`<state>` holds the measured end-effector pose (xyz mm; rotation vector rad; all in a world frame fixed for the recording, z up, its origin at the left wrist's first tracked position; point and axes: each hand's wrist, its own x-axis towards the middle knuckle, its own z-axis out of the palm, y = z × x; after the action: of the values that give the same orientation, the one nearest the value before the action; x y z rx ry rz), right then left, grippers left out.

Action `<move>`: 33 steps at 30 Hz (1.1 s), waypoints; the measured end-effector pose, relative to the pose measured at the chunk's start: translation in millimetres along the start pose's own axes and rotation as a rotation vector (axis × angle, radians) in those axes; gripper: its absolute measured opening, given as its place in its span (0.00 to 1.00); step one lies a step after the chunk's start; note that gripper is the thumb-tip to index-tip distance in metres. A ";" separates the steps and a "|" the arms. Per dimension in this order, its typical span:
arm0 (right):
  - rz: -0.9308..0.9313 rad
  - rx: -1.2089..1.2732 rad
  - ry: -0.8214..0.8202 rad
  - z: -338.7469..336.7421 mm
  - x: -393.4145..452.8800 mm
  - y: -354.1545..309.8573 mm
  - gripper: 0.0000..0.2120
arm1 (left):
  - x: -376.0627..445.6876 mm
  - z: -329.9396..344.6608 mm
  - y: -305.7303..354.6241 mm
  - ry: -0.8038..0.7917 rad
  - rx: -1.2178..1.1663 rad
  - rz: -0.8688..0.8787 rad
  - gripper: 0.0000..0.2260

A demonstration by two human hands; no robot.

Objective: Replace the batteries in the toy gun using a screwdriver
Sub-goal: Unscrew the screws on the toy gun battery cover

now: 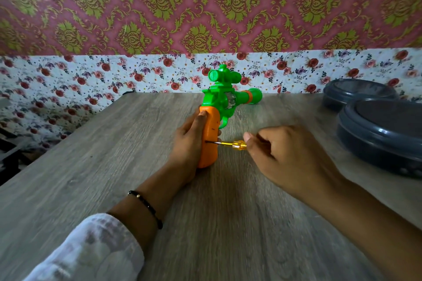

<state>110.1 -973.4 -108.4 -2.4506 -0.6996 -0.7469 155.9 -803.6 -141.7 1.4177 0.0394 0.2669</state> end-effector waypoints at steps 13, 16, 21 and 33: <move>0.032 0.286 0.011 -2.8 0.4 -10.2 0.07 | -2.4 -1.6 1.6 -0.013 -0.008 -0.005 0.13; 0.038 0.121 0.030 -4.0 -1.1 -10.6 0.16 | -1.6 -2.4 1.1 -0.013 -0.009 -0.020 0.16; -0.010 -0.044 0.055 -1.7 -0.8 -7.6 0.25 | -1.1 -1.5 0.1 -0.007 -0.001 -0.018 0.16; -0.014 0.197 0.103 1.9 -2.4 -6.9 0.14 | 1.1 -2.3 -2.3 -0.006 -0.044 -0.035 0.15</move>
<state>105.0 -967.8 -109.3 -2.2160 -0.7160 -0.7664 156.9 -801.4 -144.2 1.3728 0.0531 0.2340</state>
